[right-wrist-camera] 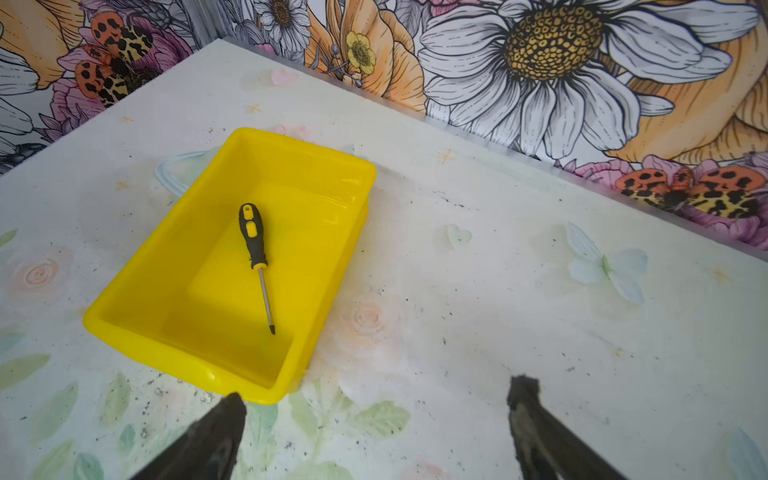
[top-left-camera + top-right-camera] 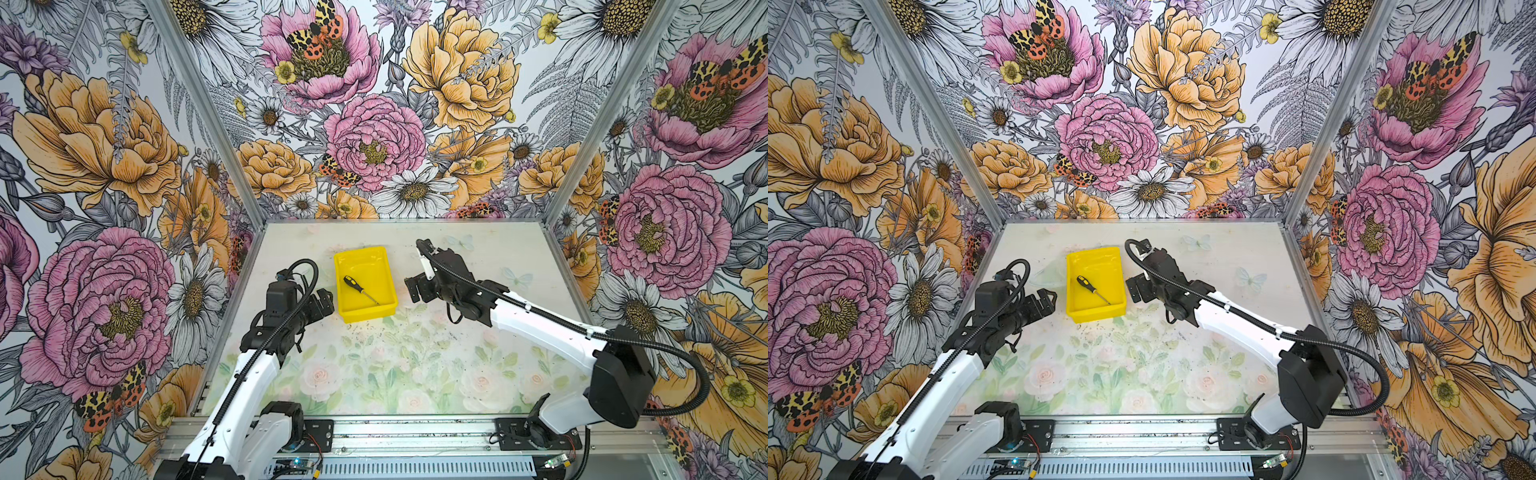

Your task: Put the screwdriver in the bin

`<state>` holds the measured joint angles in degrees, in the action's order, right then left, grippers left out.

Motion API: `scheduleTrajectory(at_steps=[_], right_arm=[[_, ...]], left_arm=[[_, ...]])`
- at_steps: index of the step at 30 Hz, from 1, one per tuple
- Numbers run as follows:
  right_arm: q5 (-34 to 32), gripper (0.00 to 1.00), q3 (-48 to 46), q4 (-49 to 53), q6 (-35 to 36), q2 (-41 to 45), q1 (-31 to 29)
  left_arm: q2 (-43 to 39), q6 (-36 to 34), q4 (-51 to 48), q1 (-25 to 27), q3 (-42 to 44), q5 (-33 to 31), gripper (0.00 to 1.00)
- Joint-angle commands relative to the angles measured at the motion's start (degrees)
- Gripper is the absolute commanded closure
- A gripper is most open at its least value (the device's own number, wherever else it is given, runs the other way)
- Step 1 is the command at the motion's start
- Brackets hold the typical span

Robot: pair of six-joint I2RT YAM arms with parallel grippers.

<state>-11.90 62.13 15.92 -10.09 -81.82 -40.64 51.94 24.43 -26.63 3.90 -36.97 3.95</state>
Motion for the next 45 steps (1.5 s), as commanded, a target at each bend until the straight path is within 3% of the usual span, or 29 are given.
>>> scheduleTrajectory(at_steps=[1, 4, 12, 18, 23, 31, 45], right_arm=[[-1.4, 0.01, -4.7, -1.7, 0.8, 7.0, 3.9], [-2.7, 0.00, -10.7, -3.0, -1.6, 13.4, 9.2], [-14.7, 0.00, -26.9, -10.0, -5.7, 27.4, 22.1], [-0.1, 0.00, -32.5, -16.6, -2.5, 29.1, 40.5], [-2.2, 0.01, -35.2, -22.7, -4.0, 23.6, 47.1], [2.3, 0.01, -37.8, -39.9, -4.4, 11.5, 49.7], [7.4, 0.01, -38.9, -48.7, -5.3, 5.5, 50.0]], left_arm=[[1.0, -1.6, 2.2, -1.1, -2.2, -4.3, 0.02], [2.6, -3.5, 3.4, -1.4, -2.4, -6.7, 0.01], [10.8, -12.5, 17.2, -2.1, -0.4, -9.9, 0.01], [18.8, -16.0, 29.3, -2.1, 2.0, -12.9, 0.01], [23.3, -18.5, 39.4, -2.0, 4.4, -18.1, 0.01], [28.1, -18.6, 49.6, -1.9, 6.2, -21.7, 0.01], [34.4, -23.0, 57.4, -2.5, 4.0, -21.3, 0.01]])
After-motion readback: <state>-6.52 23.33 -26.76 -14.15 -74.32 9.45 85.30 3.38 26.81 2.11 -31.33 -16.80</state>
